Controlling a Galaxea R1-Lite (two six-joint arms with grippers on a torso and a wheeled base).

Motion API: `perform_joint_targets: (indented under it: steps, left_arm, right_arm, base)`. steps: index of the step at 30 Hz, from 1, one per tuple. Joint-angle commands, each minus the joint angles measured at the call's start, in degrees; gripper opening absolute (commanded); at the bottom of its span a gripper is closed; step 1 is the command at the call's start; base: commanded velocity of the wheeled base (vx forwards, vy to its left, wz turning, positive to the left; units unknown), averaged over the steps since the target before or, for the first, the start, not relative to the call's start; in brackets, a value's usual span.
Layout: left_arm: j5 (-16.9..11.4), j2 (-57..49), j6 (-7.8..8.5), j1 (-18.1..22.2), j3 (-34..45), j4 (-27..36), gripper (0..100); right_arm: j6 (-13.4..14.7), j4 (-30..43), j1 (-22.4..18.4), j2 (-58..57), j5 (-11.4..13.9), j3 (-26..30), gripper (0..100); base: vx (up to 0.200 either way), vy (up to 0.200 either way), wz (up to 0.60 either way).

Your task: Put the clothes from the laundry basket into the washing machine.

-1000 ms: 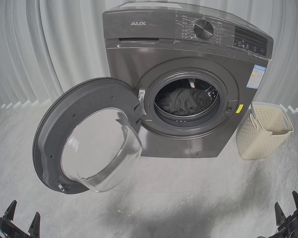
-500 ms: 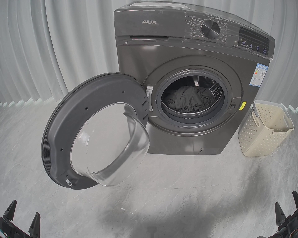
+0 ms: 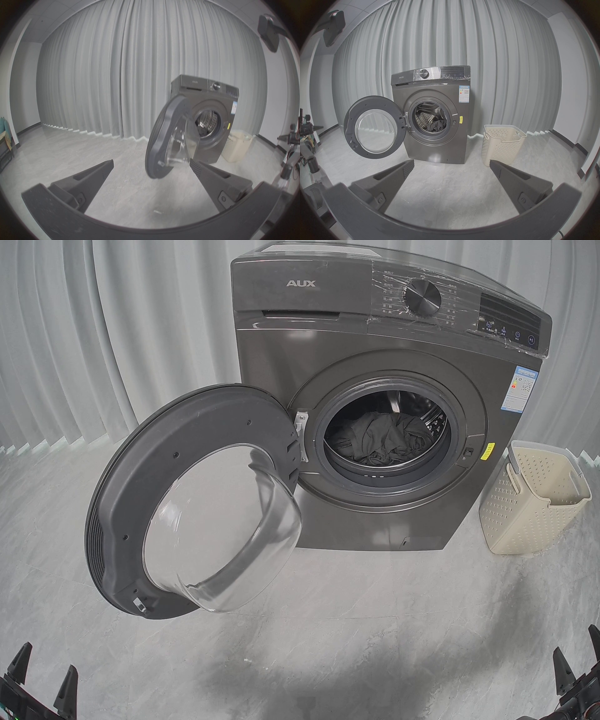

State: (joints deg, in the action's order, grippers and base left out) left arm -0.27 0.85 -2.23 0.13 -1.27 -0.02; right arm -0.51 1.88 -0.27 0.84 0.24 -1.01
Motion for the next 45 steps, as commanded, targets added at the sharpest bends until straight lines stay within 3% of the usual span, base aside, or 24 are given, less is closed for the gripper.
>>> perform_joint_targets:
  steps: [1, 2, 4, 8, 11, 15, 19, 26, 31, 35, 36, 39, 45]
  left_arm:
    - [-1.31, 4.6, -5.06, -0.49, -11.3, -1.82, 100]
    - [-2.37, 7.85, -6.65, -2.07, -13.76, -1.21, 100]
    - [-2.63, 14.18, -7.44, -5.76, -14.82, -0.77, 100]
    - [-0.61, 25.95, -6.56, -8.92, -14.9, -3.75, 100]
    - [-1.75, 36.32, -6.47, -9.98, -15.43, -10.7, 100]
    - [-2.1, 48.37, -5.86, -8.4, -16.75, -20.89, 100]
    - [-2.19, 57.77, -3.75, -6.55, -19.3, -26.43, 100]
    - [-4.3, 64.27, -0.93, -5.85, -22.2, -29.16, 100]
    - [-5.18, 66.91, -0.23, -6.29, -24.13, -29.33, 100]
    - [-10.02, 66.12, -0.05, -7.25, -23.43, -29.16, 100]
    - [-12.21, 65.5, 0.03, -8.48, -23.25, -29.16, 100]
    - [-14.41, 64.01, 0.12, -10.77, -23.34, -28.98, 100]
    - [-13.71, 63.22, -0.49, -17.62, -23.87, -29.16, 100]
  right_arm:
    - [-0.02, -0.03, 0.0, -0.49, 0.02, 0.31, 100]
    - [-0.02, -0.03, 0.0, -0.49, 0.02, 0.31, 100]
    - [-0.02, 0.06, 0.0, -0.49, 0.02, 0.31, 100]
    - [-0.02, -0.03, 0.0, -0.49, 0.02, 0.31, 100]
    - [-0.02, -0.03, 0.0, -0.49, 0.02, 0.31, 100]
    - [-0.02, -0.03, 0.0, -0.49, 0.02, 0.31, 100]
    - [-0.02, 0.06, 0.0, -0.49, 0.02, 0.31, 100]
    - [-0.02, -0.03, 0.0, -0.49, 0.02, 0.31, 100]
    - [-0.02, -0.03, 0.0, -0.49, 0.02, 0.31, 100]
    - [-0.02, 0.06, 0.0, -0.49, 0.02, 0.31, 100]
    - [-0.02, -0.03, 0.0, -0.49, 0.02, 0.31, 100]
    - [-0.02, -0.03, 0.0, -0.49, 0.02, 0.31, 100]
    - [-0.02, -0.03, 0.0, -0.49, 0.02, 0.31, 100]
  base:
    - [0.0, 0.0, 0.0]
    - [0.0, 0.0, 0.0]
    - [0.0, 0.0, 0.0]
    - [0.0, 0.0, 0.0]
    - [0.0, 0.0, 0.0]
    - [0.0, 0.0, 0.0]
    - [0.0, 0.0, 0.0]
    - [0.0, 0.0, 0.0]
    - [0.0, 0.0, 0.0]
    - [0.0, 0.0, 0.0]
    - [0.0, 0.0, 0.0]
    - [0.0, 0.0, 0.0]
    - [0.0, 0.0, 0.0]
